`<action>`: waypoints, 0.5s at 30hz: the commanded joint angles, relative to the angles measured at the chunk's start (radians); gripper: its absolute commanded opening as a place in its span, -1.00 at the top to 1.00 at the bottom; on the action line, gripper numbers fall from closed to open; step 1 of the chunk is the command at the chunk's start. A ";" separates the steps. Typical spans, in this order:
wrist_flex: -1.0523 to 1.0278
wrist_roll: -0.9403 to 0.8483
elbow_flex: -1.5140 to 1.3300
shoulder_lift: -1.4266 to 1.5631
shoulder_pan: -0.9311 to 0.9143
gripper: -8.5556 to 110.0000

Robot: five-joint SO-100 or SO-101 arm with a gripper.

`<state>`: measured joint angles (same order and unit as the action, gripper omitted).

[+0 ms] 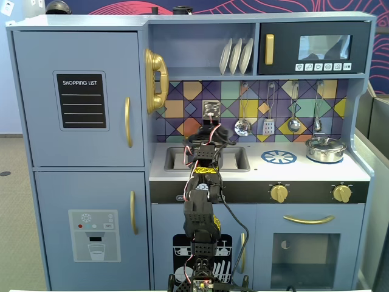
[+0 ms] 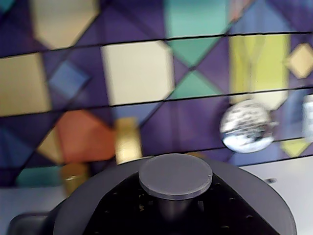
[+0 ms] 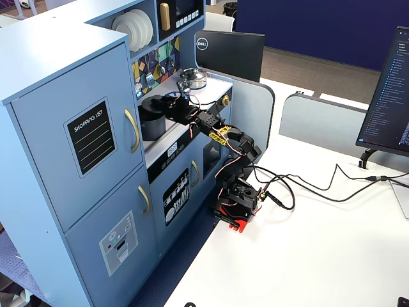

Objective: Pick up the lid from the counter and put it on the gray recipient

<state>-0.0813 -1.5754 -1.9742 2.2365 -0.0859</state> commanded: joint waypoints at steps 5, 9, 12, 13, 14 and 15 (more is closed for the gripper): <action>0.098 -0.034 0.009 -0.021 0.041 0.86; 0.117 -0.038 0.009 -0.046 0.054 0.86; 0.132 -0.041 0.009 -0.064 0.063 0.86; 0.137 -0.041 0.009 -0.071 0.063 0.86; 0.141 -0.043 0.011 -0.077 0.063 0.86; 0.146 -0.043 0.011 -0.083 0.064 0.86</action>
<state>0.0199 -1.6061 -1.9834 2.1522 -0.0430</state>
